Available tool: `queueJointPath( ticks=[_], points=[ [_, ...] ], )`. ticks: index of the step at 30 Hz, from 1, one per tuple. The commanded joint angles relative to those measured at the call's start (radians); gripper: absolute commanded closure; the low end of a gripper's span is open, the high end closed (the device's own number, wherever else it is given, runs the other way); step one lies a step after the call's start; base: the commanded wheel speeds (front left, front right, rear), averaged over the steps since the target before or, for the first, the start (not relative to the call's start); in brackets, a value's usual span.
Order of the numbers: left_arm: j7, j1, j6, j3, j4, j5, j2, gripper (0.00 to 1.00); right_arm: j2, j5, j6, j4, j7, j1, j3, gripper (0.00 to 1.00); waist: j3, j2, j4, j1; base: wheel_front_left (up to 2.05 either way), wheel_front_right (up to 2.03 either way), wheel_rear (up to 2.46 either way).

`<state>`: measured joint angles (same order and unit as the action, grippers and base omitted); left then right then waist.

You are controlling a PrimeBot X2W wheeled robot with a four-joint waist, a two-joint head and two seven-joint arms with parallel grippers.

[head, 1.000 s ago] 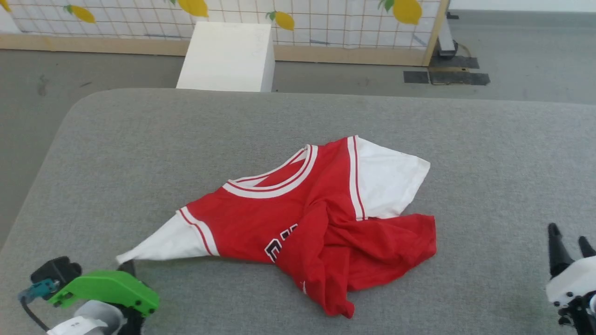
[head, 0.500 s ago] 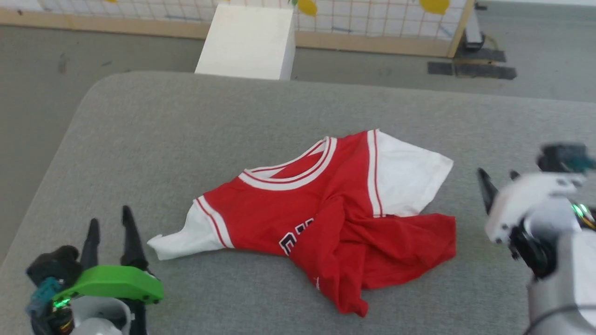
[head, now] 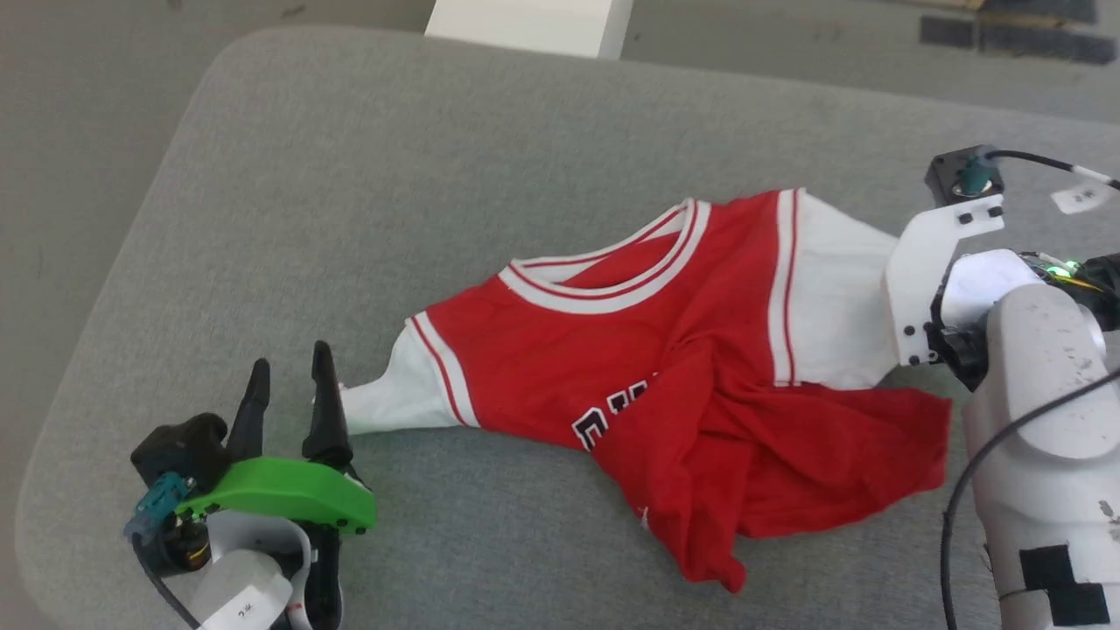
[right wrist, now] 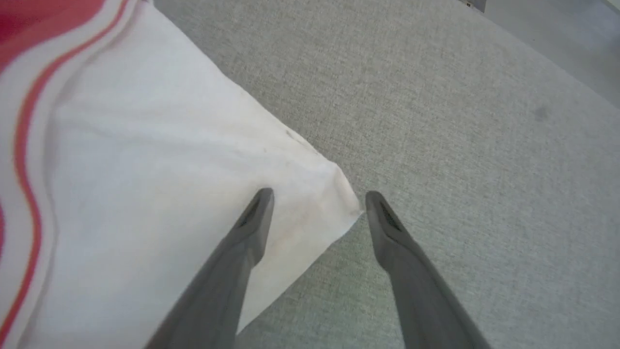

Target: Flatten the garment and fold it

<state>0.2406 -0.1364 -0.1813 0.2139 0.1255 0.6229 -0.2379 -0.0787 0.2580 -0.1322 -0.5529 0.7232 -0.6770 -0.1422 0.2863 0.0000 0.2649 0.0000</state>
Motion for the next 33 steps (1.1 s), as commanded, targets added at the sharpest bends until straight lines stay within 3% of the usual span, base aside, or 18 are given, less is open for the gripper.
queueJointPath(
  ticks=[1,6,7,8,9,14,17,19,22,26,27,32,33],
  points=[
    [0.006,-0.02,0.008,0.004,0.008,-0.006,0.006,0.0,-0.001,0.019,0.002,-0.026,0.014,-0.017,0.012,0.0,0.058,0.0,0.043,0.0,0.0,0.0,0.0],
    [0.006,-0.035,0.015,0.008,0.035,0.0,0.012,0.0,0.005,-0.012,0.002,-0.118,0.106,-0.022,0.05,0.0,0.072,0.0,0.035,0.0,0.0,0.0,0.0],
    [0.006,-0.036,0.016,0.007,0.038,0.0,0.012,0.0,0.007,-0.026,0.002,-0.124,0.113,-0.023,0.058,0.47,0.072,0.0,0.032,0.0,0.0,0.0,0.0],
    [0.007,-0.037,0.016,0.006,0.041,0.0,0.011,0.0,0.008,-0.046,0.002,-0.125,0.11,-0.025,0.07,0.87,0.07,0.0,0.027,0.0,0.0,0.0,0.0],
    [0.007,-0.038,0.016,0.004,0.044,0.001,0.01,0.0,0.008,-0.06,0.002,-0.126,0.109,-0.026,0.08,1.0,0.068,0.0,0.023,0.0,0.0,0.0,0.0],
    [-0.012,-0.051,0.02,-0.002,0.045,0.003,-0.015,0.0,0.001,-0.159,0.002,-0.066,0.044,-0.039,0.088,1.0,0.044,0.0,-0.003,0.0,0.0,0.0,0.0],
    [-0.081,-0.065,0.026,0.006,0.022,0.004,-0.056,0.0,-0.01,-0.198,0.002,-0.024,0.016,-0.037,0.1,1.0,0.031,0.0,-0.019,0.0,0.0,0.0,0.0],
    [-0.177,-0.079,0.026,0.021,-0.003,0.003,-0.1,0.0,-0.016,-0.22,0.002,0.001,0.006,-0.029,0.115,1.0,0.024,0.0,-0.028,0.0,0.0,0.0,0.0],
    [-0.408,-0.097,0.02,0.056,-0.048,0.026,-0.174,0.0,-0.018,-0.25,0.002,0.041,0.002,-0.011,0.149,1.0,0.016,0.0,-0.043,0.0,0.0,0.0,0.0],
    [-0.696,-0.112,-0.012,0.098,-0.106,0.055,-0.257,0.0,-0.02,-0.279,0.002,0.089,0.006,0.004,0.186,1.0,0.022,0.0,-0.061,0.0,0.0,0.0,0.0],
    [-0.825,-0.113,-0.037,0.127,-0.124,0.064,-0.284,0.0,-0.022,-0.295,0.002,0.121,0.007,0.012,0.21,1.0,0.031,0.0,-0.072,0.0,0.0,0.0,0.0],
    [-0.917,-0.109,-0.026,0.179,-0.082,0.081,-0.278,0.0,-0.026,-0.314,0.002,0.161,0.012,0.017,0.235,1.0,0.047,0.0,-0.086,0.0,0.0,0.0,0.0],
    [-0.921,-0.108,-0.02,0.185,-0.068,0.092,-0.268,0.15,-0.028,-0.317,0.002,0.169,0.012,0.019,0.239,1.0,0.048,0.0,-0.088,0.0,0.0,0.0,0.0]
  ],
)
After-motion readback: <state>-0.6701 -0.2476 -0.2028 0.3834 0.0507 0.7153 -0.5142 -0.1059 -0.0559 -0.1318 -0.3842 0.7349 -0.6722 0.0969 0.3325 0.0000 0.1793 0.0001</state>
